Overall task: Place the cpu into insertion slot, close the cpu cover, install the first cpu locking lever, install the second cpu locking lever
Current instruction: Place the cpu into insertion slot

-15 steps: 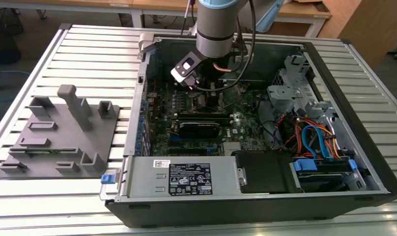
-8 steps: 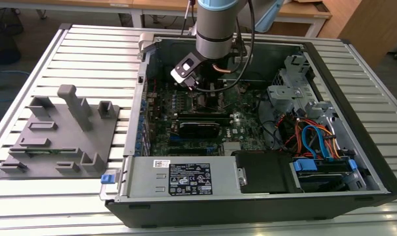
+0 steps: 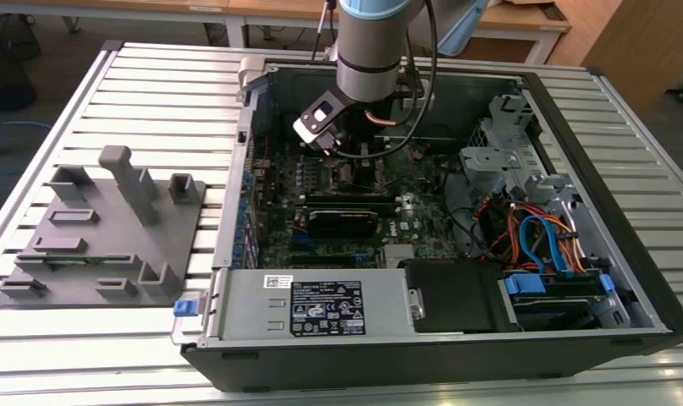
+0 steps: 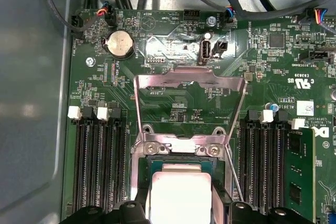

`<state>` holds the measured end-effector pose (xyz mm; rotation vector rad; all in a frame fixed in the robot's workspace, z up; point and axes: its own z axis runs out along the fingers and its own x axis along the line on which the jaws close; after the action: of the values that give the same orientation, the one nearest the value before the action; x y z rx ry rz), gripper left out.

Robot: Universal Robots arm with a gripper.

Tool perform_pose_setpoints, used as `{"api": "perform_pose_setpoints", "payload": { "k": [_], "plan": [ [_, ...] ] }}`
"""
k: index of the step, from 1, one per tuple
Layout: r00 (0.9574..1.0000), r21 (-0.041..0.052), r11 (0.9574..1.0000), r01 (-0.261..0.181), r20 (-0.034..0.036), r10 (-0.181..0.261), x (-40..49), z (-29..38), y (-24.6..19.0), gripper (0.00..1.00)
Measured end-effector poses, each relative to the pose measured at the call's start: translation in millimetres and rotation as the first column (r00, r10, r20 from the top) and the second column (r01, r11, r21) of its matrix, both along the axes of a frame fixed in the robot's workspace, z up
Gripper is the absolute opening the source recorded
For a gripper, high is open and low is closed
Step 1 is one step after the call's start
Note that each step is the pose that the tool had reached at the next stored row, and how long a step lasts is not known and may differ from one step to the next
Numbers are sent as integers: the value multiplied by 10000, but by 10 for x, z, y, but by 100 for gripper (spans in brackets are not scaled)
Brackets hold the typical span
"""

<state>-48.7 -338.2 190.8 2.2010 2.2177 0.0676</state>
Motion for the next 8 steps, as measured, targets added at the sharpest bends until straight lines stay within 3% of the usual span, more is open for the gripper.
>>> {"api": "perform_pose_setpoints", "payload": {
  "k": [8],
  "plan": [
    [10000,-1,10000,10,-1,-10,0,-12,1,54]
  ]
}}
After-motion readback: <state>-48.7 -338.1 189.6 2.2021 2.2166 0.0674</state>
